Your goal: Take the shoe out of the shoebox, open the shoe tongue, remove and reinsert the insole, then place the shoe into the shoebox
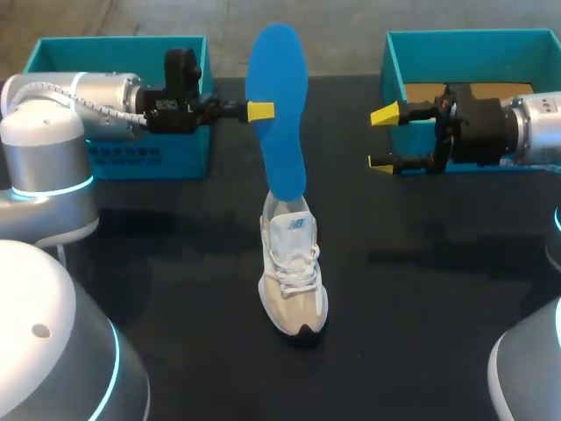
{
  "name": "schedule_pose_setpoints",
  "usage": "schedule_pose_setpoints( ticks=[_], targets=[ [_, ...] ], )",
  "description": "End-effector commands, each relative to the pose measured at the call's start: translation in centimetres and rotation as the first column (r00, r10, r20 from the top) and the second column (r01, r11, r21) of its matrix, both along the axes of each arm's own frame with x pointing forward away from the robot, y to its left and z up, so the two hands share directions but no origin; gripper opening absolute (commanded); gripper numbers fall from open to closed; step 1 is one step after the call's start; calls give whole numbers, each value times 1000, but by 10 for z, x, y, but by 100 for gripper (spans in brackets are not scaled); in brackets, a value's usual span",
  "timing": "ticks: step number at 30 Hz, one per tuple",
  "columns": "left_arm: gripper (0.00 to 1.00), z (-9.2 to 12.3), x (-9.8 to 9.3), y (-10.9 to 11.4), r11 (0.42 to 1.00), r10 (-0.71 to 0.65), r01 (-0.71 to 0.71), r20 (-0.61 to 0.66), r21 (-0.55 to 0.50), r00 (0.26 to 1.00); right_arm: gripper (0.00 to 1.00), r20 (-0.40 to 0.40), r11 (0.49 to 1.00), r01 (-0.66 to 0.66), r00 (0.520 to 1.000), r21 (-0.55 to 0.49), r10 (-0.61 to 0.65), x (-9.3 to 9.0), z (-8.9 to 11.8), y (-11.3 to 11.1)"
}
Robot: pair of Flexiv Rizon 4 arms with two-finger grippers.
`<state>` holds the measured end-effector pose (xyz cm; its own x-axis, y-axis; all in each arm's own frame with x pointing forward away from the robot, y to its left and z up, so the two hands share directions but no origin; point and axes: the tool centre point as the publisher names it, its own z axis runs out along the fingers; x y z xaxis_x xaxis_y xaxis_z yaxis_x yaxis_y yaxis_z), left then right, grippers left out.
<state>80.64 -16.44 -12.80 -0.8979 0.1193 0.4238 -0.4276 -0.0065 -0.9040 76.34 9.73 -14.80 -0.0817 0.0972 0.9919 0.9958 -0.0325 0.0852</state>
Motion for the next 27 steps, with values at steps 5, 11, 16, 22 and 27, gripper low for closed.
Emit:
schedule_pose_setpoints(
  ticks=[5,11,16,22,27],
  targets=[
    [0,8,-2,2,999,38,-32,285,-27,958,100,-1,1000,3,1000,0,-3,0,0,2],
    [0,8,-2,2,999,38,-32,285,-27,958,100,-2,1000,-2,1000,7,2,2,-1,4],
    [0,8,-2,2,999,38,-32,285,-27,958,100,-1,1000,-10,1000,10,10,4,-1,6],
    [0,8,-2,2,999,38,-32,285,-27,958,100,-3,1000,-11,1000,3,11,5,0,7],
    [0,6,2,-1,998,56,-46,557,-31,829,100,-3,1000,-11,1000,4,11,7,-2,7]
  ],
)
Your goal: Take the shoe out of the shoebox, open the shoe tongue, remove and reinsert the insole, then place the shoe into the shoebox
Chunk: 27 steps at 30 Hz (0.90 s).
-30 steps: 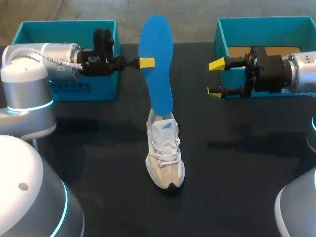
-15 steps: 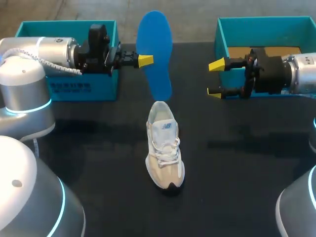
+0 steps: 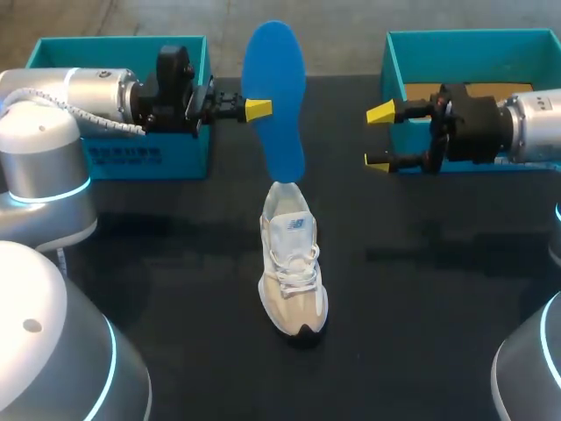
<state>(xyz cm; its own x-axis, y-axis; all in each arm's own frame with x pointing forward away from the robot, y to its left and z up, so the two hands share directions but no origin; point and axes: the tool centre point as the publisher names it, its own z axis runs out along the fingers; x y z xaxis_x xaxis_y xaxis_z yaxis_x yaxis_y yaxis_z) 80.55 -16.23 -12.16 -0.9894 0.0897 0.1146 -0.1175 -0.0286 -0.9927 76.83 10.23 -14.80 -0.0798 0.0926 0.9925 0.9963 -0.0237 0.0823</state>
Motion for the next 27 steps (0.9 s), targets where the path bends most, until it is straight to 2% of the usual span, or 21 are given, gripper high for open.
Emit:
schedule_pose_setpoints(
  ticks=[1,2,3,5,6,9,12,16,18,19,27],
  targets=[
    [0,-4,5,-3,999,11,-23,368,28,930,100,0,1000,-2,1000,1,2,3,-2,2],
    [0,-4,5,-3,1000,20,-26,372,12,928,100,-1,1000,-2,1000,2,2,3,-2,2],
    [0,-3,8,-4,999,33,-38,502,-1,864,100,0,1000,-2,1000,3,2,3,-3,1],
    [0,-6,10,-4,999,32,-44,594,6,804,100,0,1000,-2,1000,4,2,3,-3,1],
    [0,-5,14,-4,998,38,-69,726,13,686,100,0,1000,-3,1000,4,3,3,-3,1],
    [0,-4,18,-4,997,39,-75,874,-3,484,100,-2,1000,-4,1000,5,4,3,-5,1],
    [0,-4,21,-2,997,35,-81,949,-10,313,100,-4,1000,-5,1000,7,5,3,-6,1],
    [0,-1,22,-3,997,-5,-73,1000,6,17,100,-5,1000,-5,1000,8,5,3,-6,0],
    [0,1,22,-5,997,-7,-78,997,1,-79,100,-6,1000,-6,1000,8,6,3,-7,0],
    [0,4,22,-6,996,10,-82,995,-18,-104,100,-5,1000,-6,1000,9,6,2,-7,-1],
    [0,5,21,-7,994,26,-98,995,-36,-100,100,-5,1000,-1,1000,11,1,2,-7,-2]
  ],
)
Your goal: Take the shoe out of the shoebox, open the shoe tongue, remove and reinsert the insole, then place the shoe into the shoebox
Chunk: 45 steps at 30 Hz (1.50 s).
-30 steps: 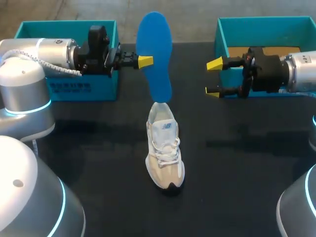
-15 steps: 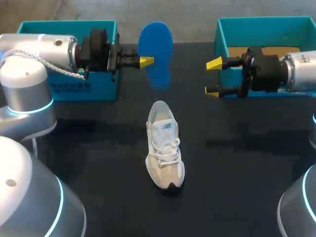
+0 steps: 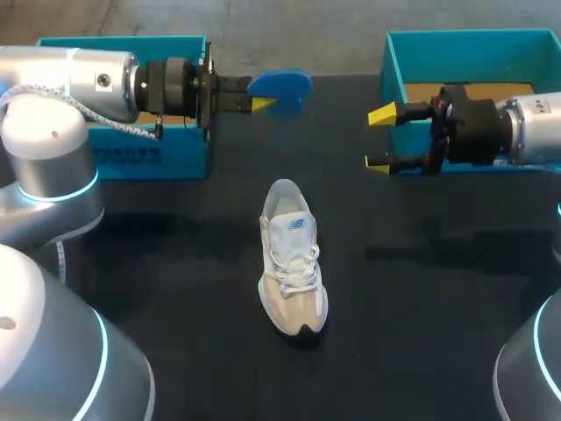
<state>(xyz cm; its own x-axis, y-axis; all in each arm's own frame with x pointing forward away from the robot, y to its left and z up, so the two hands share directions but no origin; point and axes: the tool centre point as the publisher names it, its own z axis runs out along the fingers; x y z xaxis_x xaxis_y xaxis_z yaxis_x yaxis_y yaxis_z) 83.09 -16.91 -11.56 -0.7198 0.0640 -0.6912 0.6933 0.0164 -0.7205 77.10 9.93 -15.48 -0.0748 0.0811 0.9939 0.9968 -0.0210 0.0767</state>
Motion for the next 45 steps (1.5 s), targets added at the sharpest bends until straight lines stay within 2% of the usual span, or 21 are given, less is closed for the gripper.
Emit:
schedule_pose_setpoints(
  ticks=[1,9,13,15,16,18,20,27,45],
  targets=[
    [0,-1,-4,0,999,46,-53,707,-11,706,100,0,1000,2,1000,1,-2,-1,0,1],
    [0,-1,-4,0,999,46,-53,707,-11,706,100,-2,1000,-2,1000,2,2,1,-1,1],
    [0,-3,-4,-1,998,45,-62,803,-10,594,100,-4,1000,-4,1000,2,4,1,-1,2],
    [0,-3,-3,-2,997,72,-74,809,-35,584,100,-6,1000,-3,1000,2,3,2,-1,2],
    [0,-3,-2,-2,997,52,-80,848,-12,527,100,-7,1000,-3,1000,1,3,2,-1,2],
    [0,-3,-1,-2,996,74,-86,847,-33,526,100,-8,1000,-3,1000,0,3,2,-1,3],
    [0,-4,-1,-2,995,58,-96,881,-14,470,100,-8,1000,-4,1000,1,4,2,-1,4],
    [0,-11,-1,-6,994,24,-106,929,16,369,100,-3,1000,-10,1000,3,10,4,0,7],
    [0,-13,-5,-16,996,43,-90,915,-8,401,100,11,999,-49,999,9,49,4,8,23]
  ],
)
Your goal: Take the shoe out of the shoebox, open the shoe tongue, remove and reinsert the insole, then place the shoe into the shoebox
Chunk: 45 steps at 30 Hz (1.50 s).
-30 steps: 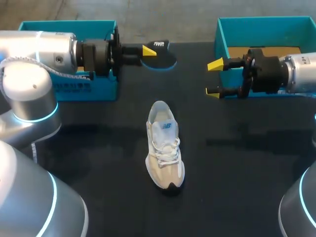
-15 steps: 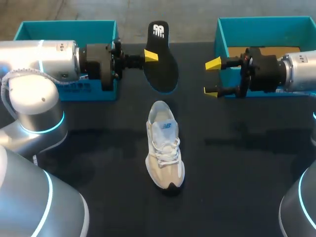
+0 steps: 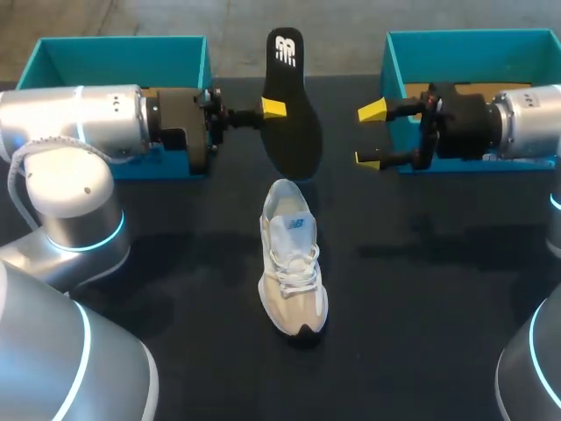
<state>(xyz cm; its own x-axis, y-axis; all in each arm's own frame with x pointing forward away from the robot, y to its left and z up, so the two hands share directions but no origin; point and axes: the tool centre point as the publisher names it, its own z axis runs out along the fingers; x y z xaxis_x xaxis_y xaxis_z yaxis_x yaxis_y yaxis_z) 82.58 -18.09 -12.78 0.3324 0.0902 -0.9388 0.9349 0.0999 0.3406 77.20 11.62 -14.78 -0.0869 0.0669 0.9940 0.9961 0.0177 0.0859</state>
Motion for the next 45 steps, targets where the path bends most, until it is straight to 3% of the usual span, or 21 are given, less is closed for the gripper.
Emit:
schedule_pose_setpoints(
  ticks=[1,18,21,29,45],
  targets=[
    [0,-1,0,-5,1000,2,-2,4,-6,1000,100,2,1000,-13,1000,-3,13,3,1,8],
    [0,-1,-5,-29,999,-11,10,-10,-42,1000,100,18,997,-72,997,10,71,4,6,34],
    [0,-2,-6,-33,999,-12,11,-13,-48,1000,95,22,997,-79,997,11,79,5,7,37],
    [0,-2,-8,-39,998,-17,16,-22,-66,1000,50,28,995,-101,995,21,101,8,5,45],
    [0,-2,-10,-40,997,-20,19,-22,-77,1000,37,35,992,-120,992,41,119,5,2,54]
  ],
)
